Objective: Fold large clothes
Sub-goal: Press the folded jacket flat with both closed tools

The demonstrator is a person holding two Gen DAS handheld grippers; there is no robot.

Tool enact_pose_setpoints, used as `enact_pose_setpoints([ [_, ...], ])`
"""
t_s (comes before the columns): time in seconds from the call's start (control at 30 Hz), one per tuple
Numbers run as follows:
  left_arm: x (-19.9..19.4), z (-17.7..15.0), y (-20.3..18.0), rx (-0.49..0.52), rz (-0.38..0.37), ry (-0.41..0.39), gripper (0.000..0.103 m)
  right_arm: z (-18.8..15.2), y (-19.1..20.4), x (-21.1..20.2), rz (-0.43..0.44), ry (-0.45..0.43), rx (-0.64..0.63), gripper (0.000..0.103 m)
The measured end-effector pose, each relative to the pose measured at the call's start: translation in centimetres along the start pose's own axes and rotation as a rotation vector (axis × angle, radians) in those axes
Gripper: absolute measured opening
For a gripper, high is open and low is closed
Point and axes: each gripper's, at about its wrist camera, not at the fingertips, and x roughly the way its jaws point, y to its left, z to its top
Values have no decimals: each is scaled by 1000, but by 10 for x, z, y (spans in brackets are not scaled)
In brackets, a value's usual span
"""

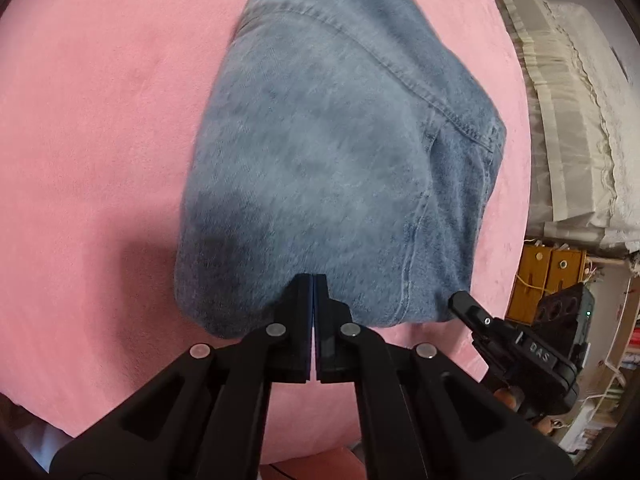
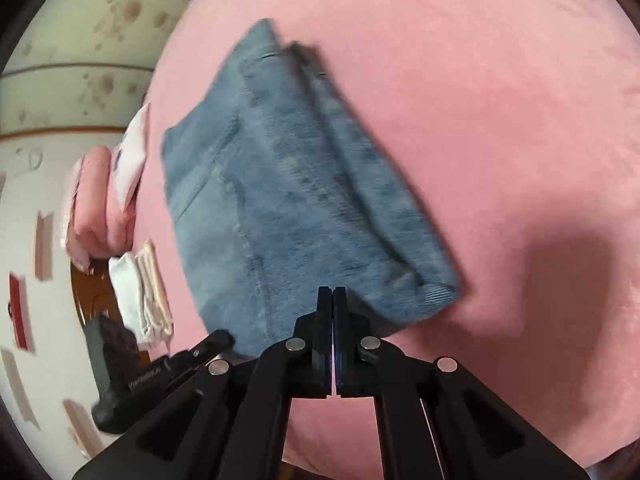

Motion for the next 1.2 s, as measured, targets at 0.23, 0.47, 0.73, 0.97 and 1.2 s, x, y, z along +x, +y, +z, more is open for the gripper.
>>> enact_pose_setpoints([
  [0.23, 7, 24, -32, 115, 3, -18, 0, 5, 55, 60, 44, 68, -132, 0],
  [0.47, 19, 71, -55, 219, 56, -113, 0, 45, 110, 119, 13, -12, -244, 0],
  [0.73, -1, 134, -50, 183, 34, -265, 0, 104, 146, 143, 17, -164, -294, 0],
  [0.97, 0, 167, -36, 167, 4, -282, 0, 126, 146, 152, 66, -140, -250, 0],
  [1.2, 0, 173, -41, 196, 38, -307, 0, 157, 170, 153, 143, -193, -252, 0],
])
